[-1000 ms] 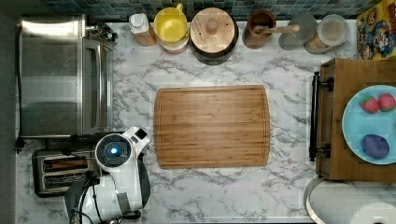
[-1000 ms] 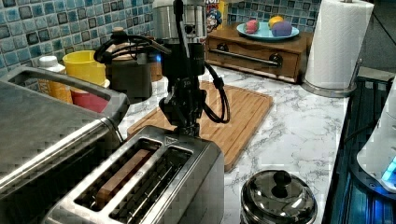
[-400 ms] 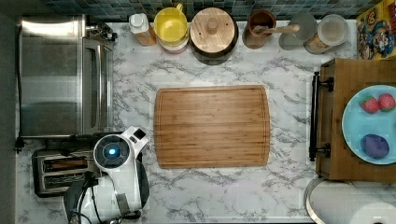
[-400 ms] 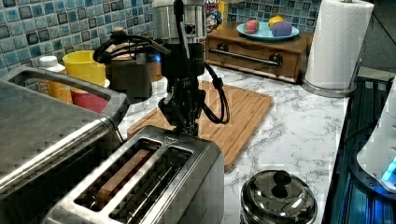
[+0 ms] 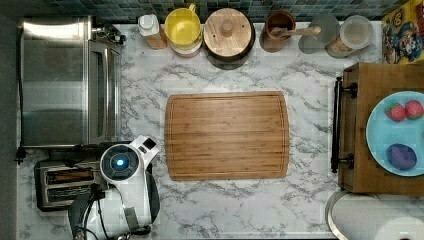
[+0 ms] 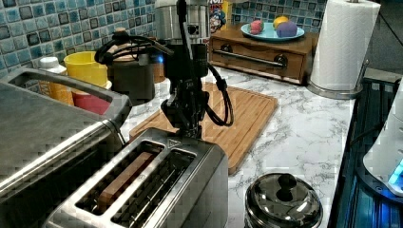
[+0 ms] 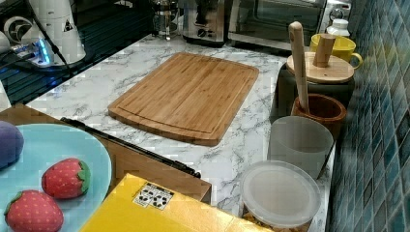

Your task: Turn on the toaster.

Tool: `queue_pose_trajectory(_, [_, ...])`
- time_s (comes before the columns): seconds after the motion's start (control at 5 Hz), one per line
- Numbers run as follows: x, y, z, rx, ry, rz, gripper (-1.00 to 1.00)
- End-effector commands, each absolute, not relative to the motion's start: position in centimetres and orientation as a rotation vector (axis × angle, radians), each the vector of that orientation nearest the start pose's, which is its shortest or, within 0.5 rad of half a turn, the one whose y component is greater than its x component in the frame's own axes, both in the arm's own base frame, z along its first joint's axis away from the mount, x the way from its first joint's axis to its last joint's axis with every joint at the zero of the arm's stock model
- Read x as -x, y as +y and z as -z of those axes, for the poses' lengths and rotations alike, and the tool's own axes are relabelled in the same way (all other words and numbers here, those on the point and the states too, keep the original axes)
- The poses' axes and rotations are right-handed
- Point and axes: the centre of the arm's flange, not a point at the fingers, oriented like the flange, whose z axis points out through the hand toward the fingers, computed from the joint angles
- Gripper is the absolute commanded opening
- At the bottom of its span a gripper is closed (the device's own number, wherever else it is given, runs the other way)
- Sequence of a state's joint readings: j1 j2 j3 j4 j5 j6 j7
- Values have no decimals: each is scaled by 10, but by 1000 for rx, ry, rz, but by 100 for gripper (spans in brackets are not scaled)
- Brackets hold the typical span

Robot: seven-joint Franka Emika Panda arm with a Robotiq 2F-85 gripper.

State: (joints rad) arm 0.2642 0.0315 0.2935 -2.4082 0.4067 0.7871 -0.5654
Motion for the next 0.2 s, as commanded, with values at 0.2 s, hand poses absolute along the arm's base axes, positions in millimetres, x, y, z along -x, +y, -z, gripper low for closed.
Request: queue_pose_trajectory(0.2, [-365, 208, -180, 2981, 140, -493, -100])
